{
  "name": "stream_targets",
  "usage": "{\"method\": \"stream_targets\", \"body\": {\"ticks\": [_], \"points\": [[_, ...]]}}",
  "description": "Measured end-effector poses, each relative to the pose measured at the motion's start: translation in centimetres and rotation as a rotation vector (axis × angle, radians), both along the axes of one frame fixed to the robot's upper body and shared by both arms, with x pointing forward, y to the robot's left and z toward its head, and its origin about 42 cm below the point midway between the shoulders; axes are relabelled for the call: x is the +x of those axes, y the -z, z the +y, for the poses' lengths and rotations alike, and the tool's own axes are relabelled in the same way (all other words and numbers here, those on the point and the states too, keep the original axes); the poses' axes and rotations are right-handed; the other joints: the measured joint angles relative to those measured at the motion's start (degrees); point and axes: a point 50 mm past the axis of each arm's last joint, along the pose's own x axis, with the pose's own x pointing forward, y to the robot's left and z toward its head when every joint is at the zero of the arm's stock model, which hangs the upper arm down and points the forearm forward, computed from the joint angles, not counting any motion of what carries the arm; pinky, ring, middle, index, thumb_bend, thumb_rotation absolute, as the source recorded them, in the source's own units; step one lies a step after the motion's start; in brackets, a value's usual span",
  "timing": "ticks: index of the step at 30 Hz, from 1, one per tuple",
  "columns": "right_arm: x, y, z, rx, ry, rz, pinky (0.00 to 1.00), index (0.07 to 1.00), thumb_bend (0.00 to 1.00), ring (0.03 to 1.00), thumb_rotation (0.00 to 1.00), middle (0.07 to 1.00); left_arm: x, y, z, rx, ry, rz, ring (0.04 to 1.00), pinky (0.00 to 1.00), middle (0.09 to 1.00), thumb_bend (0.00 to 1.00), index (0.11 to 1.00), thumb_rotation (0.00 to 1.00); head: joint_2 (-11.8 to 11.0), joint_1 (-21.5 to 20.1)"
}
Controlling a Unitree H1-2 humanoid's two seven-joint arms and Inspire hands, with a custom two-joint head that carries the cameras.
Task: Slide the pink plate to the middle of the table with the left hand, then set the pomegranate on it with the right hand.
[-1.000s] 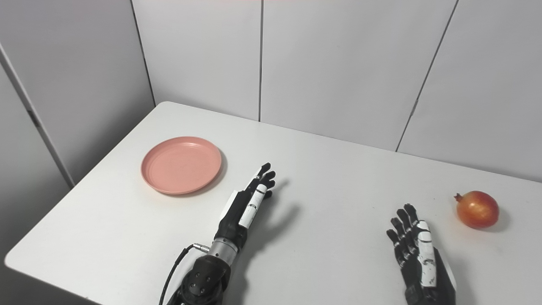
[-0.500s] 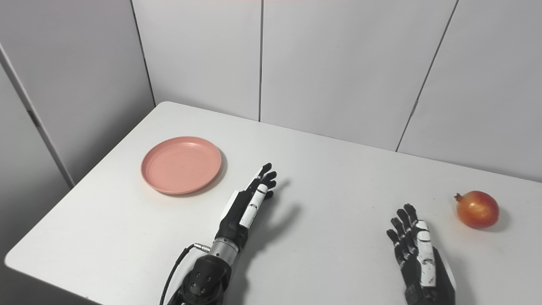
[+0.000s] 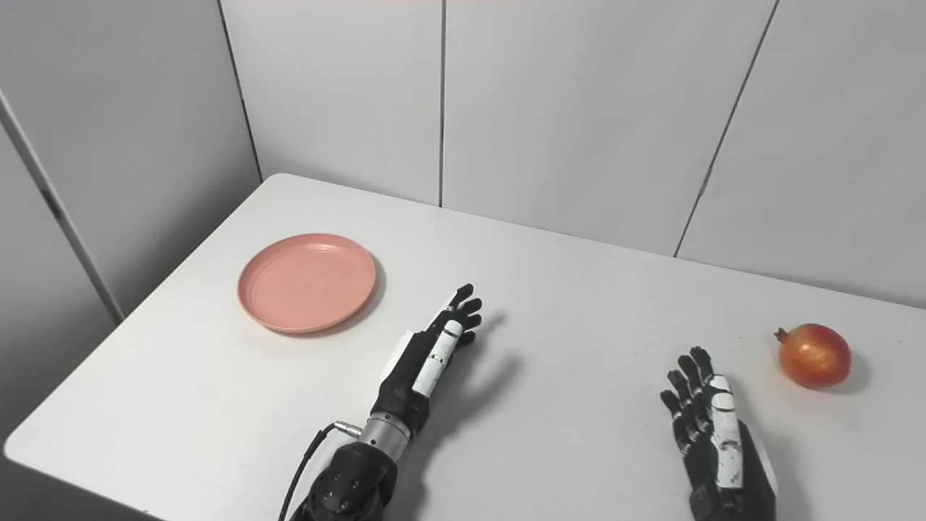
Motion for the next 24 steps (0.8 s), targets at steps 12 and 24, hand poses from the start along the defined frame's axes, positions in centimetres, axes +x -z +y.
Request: {"method": "stream_targets", "body": {"ticks": [12, 24], "points": [[0.0, 0.0, 0.2, -0.003, 0.006, 0.001, 1.00, 1.000, 0.21, 1.000, 1.00, 1.000, -0.4, -2.8, 1.2, 0.050, -0.005, -0.074, 0.931, 0.92, 0.944, 0.43, 0.932, 1.00, -0.26, -0.09], [0.2, 0.0, 0.4, -0.012, 0.015, -0.001, 1.00, 1.000, 0.20, 1.000, 1.00, 1.000, 1.1, -7.6, 3.8, 0.097, -0.026, -0.184, 0.919, 0.92, 0.937, 0.47, 0.937, 1.00, -0.70, -0.18]]}}
